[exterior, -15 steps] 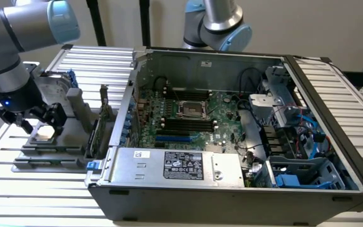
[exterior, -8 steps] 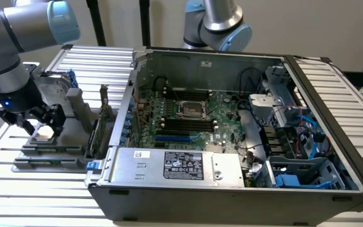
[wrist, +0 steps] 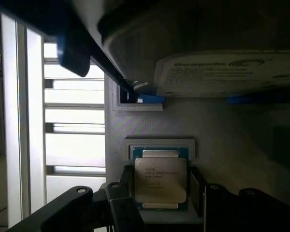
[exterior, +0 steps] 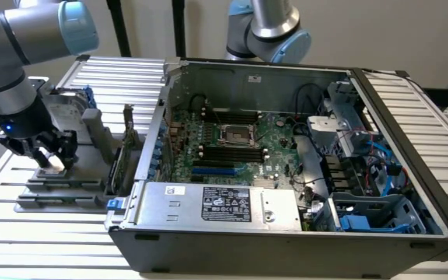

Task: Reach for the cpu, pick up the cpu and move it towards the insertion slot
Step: 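Pick up the cpu and move it towards the insertion slot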

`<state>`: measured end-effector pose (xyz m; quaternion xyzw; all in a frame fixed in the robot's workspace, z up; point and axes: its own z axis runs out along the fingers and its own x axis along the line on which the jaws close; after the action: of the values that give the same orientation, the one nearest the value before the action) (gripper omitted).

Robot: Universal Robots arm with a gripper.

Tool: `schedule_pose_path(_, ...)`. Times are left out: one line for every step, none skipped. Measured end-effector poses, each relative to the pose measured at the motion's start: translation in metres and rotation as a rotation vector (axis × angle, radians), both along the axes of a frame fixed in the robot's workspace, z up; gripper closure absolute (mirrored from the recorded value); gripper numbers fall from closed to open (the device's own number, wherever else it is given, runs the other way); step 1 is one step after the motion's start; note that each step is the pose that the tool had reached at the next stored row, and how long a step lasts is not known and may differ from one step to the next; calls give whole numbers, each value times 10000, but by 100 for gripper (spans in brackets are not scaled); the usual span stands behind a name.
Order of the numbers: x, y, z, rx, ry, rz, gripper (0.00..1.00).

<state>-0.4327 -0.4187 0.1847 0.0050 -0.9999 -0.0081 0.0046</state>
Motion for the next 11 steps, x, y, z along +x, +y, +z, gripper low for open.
schedule_pose_path(0,0,2,0,0,0,45)
schedule_pose_path(0,0,5,-1,1,0,45)
schedule_pose_path(0,0,9,-1,1,0,45)
schedule_pose_path(0,0,16,-2,3,0,45)
schedule_pose_path(0,0,25,-2,3,0,45)
schedule_pose_path(0,0,37,-1,2,0,45)
schedule_pose_path(0,0,52,-1,2,-1,45)
schedule_pose_path(0,0,70,-1,2,0,45)
schedule_pose_path(0,0,93,0,1,1,45)
schedule_pose_path(0,0,118,0,1,0,45)
schedule_pose_path(0,0,147,-1,2,0,45)
